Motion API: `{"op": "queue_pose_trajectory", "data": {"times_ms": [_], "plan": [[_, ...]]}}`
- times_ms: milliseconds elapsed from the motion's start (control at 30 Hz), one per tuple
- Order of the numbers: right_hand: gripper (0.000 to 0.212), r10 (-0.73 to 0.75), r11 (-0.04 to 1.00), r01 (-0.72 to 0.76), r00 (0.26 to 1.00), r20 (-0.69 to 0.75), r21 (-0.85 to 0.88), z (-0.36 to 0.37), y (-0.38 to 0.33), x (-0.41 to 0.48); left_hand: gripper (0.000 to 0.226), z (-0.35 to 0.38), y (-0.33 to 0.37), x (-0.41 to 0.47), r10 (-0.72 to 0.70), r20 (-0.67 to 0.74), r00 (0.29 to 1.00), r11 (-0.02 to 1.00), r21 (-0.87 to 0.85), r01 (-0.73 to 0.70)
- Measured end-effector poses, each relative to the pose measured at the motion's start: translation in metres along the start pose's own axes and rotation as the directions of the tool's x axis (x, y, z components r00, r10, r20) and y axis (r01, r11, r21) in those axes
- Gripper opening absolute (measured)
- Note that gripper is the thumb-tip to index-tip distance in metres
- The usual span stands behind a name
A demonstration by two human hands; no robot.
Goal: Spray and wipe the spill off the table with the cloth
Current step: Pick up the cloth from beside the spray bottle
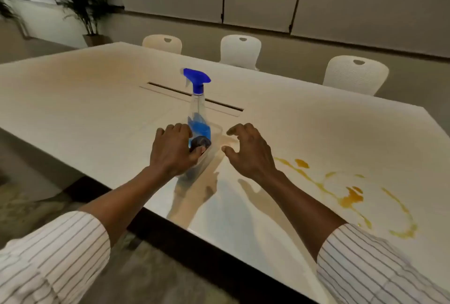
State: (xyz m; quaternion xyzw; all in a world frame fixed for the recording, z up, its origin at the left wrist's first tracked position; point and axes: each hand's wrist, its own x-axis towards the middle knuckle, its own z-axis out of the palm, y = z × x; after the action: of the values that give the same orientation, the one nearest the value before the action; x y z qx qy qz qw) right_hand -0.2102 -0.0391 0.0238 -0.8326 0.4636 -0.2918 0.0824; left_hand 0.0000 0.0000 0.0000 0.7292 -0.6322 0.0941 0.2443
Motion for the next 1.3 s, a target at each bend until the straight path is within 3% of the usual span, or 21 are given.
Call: {"op": "queue_pose_trajectory", "data": {"times_ms": [67, 167, 367, 567, 800, 900, 1033, 1167, 1300], "plan": [[0.042, 0.032, 0.998, -0.034, 0.999, 0.043, 0.048, 0.011, -0.007, 0.008, 0.043, 0.002, -0.003, -0.001, -0.109, 0.087, 0.990, 0.991, -0.063, 0.115], [0.046, 0.075, 0.995, -0.083, 0.990, 0.121, 0.062, 0.030, -0.017, 0.016, 0.042, 0.008, -0.007, -0.002, -0.158, 0.159, 0.975, 0.977, -0.118, 0.177], [0.046, 0.152, 0.979, -0.168, 0.980, 0.128, 0.118, 0.056, -0.022, 0.032, 0.028, 0.013, -0.010, 0.003, -0.203, 0.191, 0.960, 0.953, -0.187, 0.239], [0.038, 0.151, 0.971, -0.173, 0.979, 0.136, 0.167, 0.058, -0.020, 0.046, 0.015, 0.009, -0.004, 0.014, -0.249, 0.104, 0.963, 0.922, -0.280, 0.268], [0.056, 0.241, 0.912, -0.273, 0.961, 0.139, 0.306, 0.050, -0.036, 0.062, 0.024, -0.011, 0.004, 0.036, -0.274, 0.025, 0.961, 0.890, -0.372, 0.264], [0.055, 0.309, 0.874, -0.345, 0.938, 0.156, 0.342, 0.045, -0.043, 0.068, 0.023, -0.024, 0.012, 0.047, -0.251, -0.041, 0.967, 0.900, -0.377, 0.218], [0.036, 0.402, 0.807, -0.417, 0.907, 0.129, 0.418, 0.031, -0.045, 0.075, 0.024, -0.050, 0.025, 0.058, -0.168, -0.178, 0.970, 0.919, -0.384, 0.089], [0.012, 0.419, 0.743, -0.385, 0.905, 0.068, 0.547, 0.007, -0.039, 0.081, 0.028, -0.077, 0.042, 0.066, -0.023, -0.353, 0.935, 0.956, -0.283, -0.083], [0.019, 0.393, 0.699, -0.310, 0.919, 0.016, 0.645, -0.028, -0.027, 0.086, 0.034, -0.098, 0.059, 0.080, 0.035, -0.444, 0.895, 0.942, -0.285, -0.178]]}}
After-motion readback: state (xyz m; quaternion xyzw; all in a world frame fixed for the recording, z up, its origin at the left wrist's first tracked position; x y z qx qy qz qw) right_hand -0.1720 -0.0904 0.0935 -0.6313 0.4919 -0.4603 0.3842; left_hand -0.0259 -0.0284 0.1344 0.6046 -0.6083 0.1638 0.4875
